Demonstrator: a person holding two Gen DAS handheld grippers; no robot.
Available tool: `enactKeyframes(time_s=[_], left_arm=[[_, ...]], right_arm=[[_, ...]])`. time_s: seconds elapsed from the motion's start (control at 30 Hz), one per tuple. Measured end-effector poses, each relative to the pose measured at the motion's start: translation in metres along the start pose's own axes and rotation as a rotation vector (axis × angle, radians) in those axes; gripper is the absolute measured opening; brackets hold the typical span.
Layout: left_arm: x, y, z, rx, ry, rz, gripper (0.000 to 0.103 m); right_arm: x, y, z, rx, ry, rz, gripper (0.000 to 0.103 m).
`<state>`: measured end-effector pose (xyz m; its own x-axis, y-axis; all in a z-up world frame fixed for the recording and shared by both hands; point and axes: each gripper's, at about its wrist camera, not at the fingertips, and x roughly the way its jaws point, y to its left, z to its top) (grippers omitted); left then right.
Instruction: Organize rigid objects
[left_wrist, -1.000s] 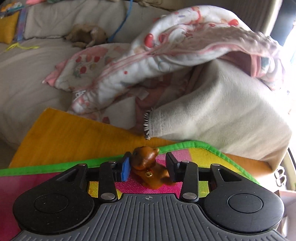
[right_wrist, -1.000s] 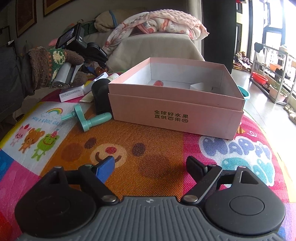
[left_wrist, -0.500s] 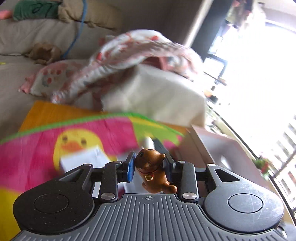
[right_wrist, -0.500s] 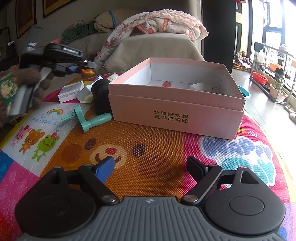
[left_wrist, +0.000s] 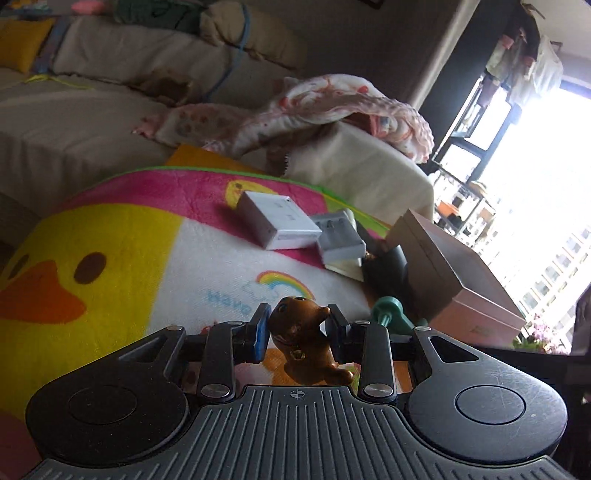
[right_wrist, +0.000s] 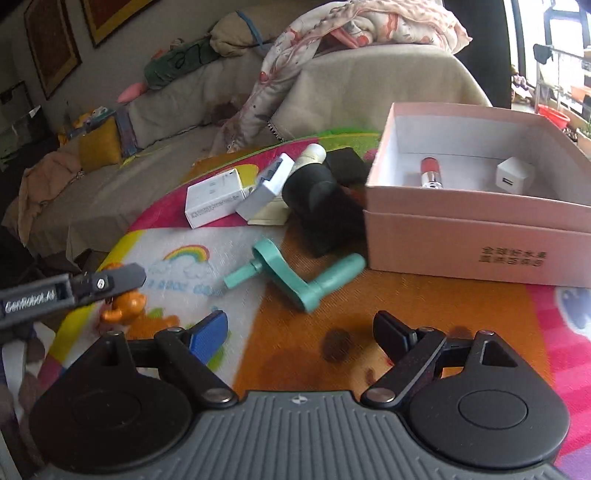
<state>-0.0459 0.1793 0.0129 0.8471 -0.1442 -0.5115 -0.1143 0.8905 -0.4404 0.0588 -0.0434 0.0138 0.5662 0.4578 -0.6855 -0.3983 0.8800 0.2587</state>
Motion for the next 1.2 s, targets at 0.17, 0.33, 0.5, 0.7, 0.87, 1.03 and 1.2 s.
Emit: enactKeyframes(time_s=[0.17,0.33,0.5,0.7,0.87,1.03,1.2], left_arm=[[-0.002,0.002,-0.008,0.005,0.033,-0.036,0.036],[-0.001,-0.009,-0.014,0.045,0.075,-0.097,0.036],[0.004,-0.032,-0.022,0.119,0.13,-0.164,0.036],[0.018,-0.06,-0.032,0.186,0.207,-0.211,0.036],[0.026,-0.085,-0.039,0.264,0.223,-0.172,0.036],[0.024,-0.095,-0.043,0.331,0.23,-0.135,0.035],[0.018,-0.096,-0.049,0.329,0.221,-0.127,0.036]], right_arm=[[0.029,0.015,0.021,0.083,0.004,-0.083,0.092],[0.022,0.022,0.006,-0.128,-0.011,-0.145,0.065],[-0.017,-0.002,-0.022,-0.242,-0.011,-0.084,0.065],[-0.063,-0.039,-0.05,-0.349,-0.02,-0.086,0.065],[-0.082,-0.068,-0.061,-0.309,-0.033,-0.148,0.082],[-0.083,-0.081,-0.064,-0.225,-0.041,-0.125,0.086],[-0.077,-0.08,-0.064,-0.242,-0.004,-0.078,0.102]])
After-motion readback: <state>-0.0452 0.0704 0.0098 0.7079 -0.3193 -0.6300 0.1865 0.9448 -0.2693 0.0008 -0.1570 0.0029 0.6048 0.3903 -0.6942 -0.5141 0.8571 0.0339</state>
